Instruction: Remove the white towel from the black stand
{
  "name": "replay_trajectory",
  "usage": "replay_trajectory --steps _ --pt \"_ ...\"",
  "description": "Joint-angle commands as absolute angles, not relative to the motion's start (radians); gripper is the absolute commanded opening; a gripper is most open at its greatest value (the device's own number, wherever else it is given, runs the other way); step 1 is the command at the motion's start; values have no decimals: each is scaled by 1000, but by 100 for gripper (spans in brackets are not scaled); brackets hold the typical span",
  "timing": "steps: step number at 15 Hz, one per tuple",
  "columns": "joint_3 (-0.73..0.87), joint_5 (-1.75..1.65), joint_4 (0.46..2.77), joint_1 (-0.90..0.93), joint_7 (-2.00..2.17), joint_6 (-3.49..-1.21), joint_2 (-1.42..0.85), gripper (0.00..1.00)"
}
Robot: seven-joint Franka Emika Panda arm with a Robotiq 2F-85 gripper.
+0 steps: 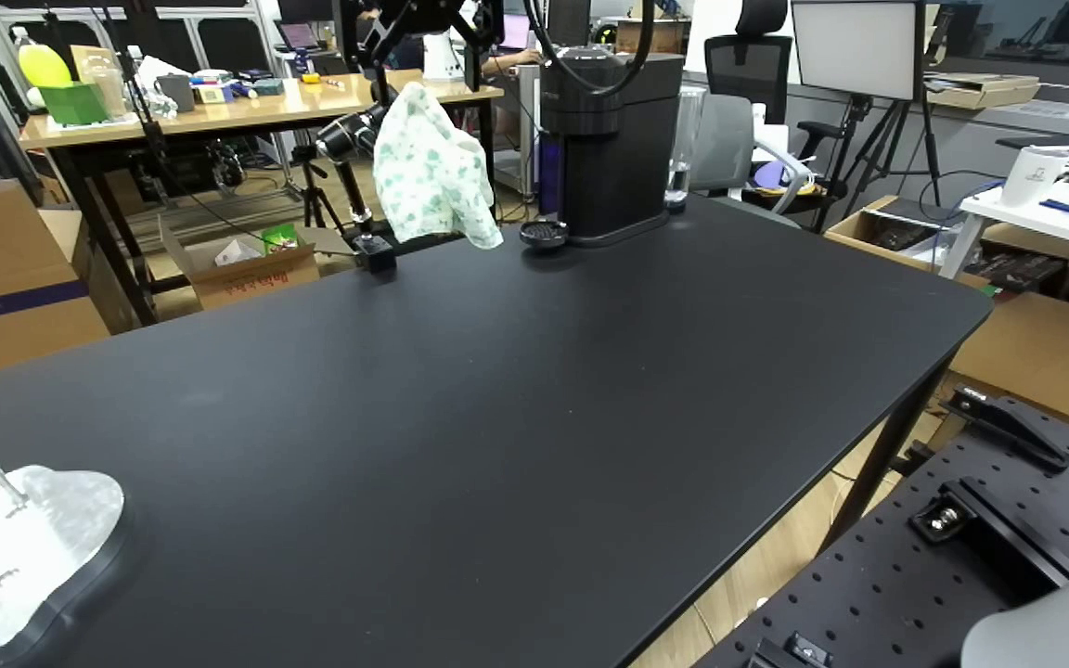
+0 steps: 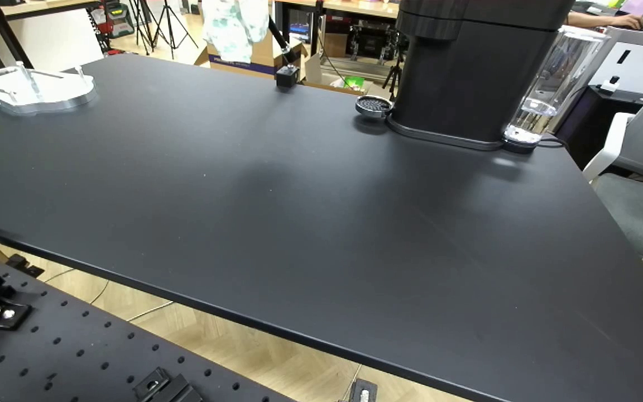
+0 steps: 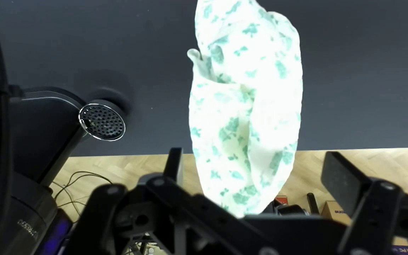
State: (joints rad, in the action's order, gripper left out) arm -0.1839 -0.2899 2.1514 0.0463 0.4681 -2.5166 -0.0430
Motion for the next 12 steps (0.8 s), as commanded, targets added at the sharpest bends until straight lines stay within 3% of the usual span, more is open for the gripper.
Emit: replay_trajectory --steps 1,2,12 --pt "-144 -286 2094 84 456 -2499 -88 75" --pt "-137 -285 2088 89 453 -2499 -94 74" --pt "-113 -233 2062 117 421 -2487 -117 5"
